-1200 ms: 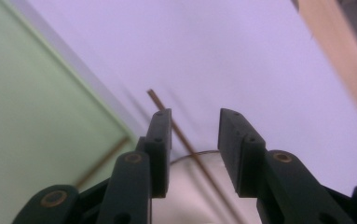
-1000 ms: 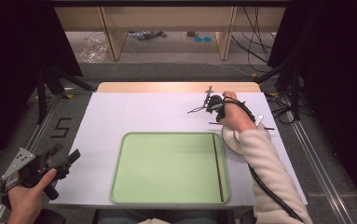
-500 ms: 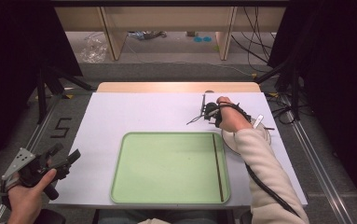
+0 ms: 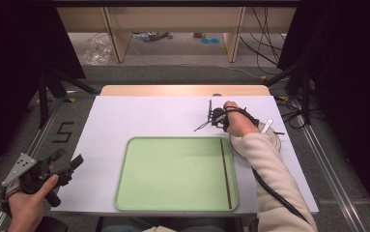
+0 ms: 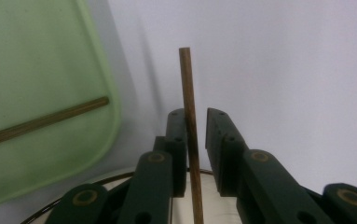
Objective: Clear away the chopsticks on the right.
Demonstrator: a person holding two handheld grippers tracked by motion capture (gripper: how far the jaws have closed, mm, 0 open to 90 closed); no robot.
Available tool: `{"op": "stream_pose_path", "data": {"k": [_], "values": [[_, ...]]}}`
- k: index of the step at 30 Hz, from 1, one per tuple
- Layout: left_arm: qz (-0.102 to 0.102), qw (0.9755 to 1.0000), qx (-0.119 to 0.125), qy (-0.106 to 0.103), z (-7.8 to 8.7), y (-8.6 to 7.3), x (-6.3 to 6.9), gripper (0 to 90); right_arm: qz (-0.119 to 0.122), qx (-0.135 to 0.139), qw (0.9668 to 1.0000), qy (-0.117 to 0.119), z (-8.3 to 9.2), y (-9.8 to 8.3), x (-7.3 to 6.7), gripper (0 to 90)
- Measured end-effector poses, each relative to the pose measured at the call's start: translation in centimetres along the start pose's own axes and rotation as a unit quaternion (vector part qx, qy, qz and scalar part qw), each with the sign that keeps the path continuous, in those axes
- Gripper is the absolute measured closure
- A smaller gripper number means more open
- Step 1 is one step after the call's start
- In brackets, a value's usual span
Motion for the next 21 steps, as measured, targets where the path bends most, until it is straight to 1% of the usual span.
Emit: {"op": "stream_pose_path", "data": {"k": [4, 5, 6, 7, 8, 9, 11, 12, 14, 16, 17, 19, 21], "values": [[0.000, 1.0000, 0.000, 0.001, 0.0, 0.0, 0.0, 18.8, 0.005, 0.001, 1.0000, -0.002, 0.0, 0.0, 0.0, 83.4], [0.000, 1.0000, -0.001, 0.001, 0.0, 0.0, 0.0, 18.9, 0.018, 0.005, 0.9998, -0.005, -0.1, 0.1, 0.3, 83.9], [-0.003, 1.0000, 0.000, -0.001, 0.0, 0.0, 0.0, 18.9, 0.019, 0.005, 0.9998, -0.007, 0.0, 0.1, 0.3, 85.0], [0.000, 1.0000, -0.001, 0.002, 0.0, 0.0, 0.0, 18.8, 0.021, 0.004, 0.9997, -0.009, 0.0, 0.1, 0.3, 86.3], [-0.001, 1.0000, -0.001, 0.001, 0.0, 0.0, 0.0, 18.8, 0.013, 0.001, 0.9999, -0.009, 0.0, 0.1, 0.1, 87.2], [0.000, 1.0000, 0.001, 0.001, 0.0, 0.0, 0.0, 18.8, 0.017, 0.004, 0.9998, -0.011, 0.0, 0.1, 0.1, 87.5], [0.000, 1.0000, 0.000, 0.001, 0.0, 0.0, 0.0, 18.8, 0.015, 0.006, 0.9998, -0.013, 0.1, 0.1, 0.1, 87.6], [0.000, 1.0000, 0.001, 0.001, 0.0, 0.0, 0.0, 18.8, 0.022, 0.007, 0.9996, -0.014, 0.1, 0.1, 0.2, 87.6], [0.000, 1.0000, 0.001, 0.001, 0.0, 0.0, 0.0, 18.8, 0.024, 0.012, 0.9995, -0.017, 0.3, 0.2, 0.3, 87.7], [0.000, 1.0000, 0.001, 0.001, 0.0, 0.0, 0.0, 18.8, 0.018, 0.016, 0.9995, -0.021, 0.5, 0.3, 0.3, 87.7], [0.001, 1.0000, 0.001, 0.001, 0.0, 0.0, 0.0, 18.8, 0.021, 0.017, 0.9992, -0.028, 0.7, 0.3, 0.4, 87.7], [0.000, 1.0000, 0.001, 0.001, 0.0, 0.0, 0.0, 18.8, 0.017, 0.026, 0.9990, -0.032, 1.1, 0.4, 0.6, 87.7], [0.001, 1.0000, 0.001, 0.001, 0.0, 0.0, 0.0, 18.8, 0.007, 0.033, 0.9987, -0.038, 1.5, 0.5, 0.6, 87.8]]}}
Point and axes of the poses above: each handheld gripper's, and its own axes: z roughly backward along the jaws, y roughly out of its top, x roughly to its right, the point moved 5 cm from there along -z, roughly forward along the jaws, and after that the axes turned 5 degrees about x, right-handed, at the moved point
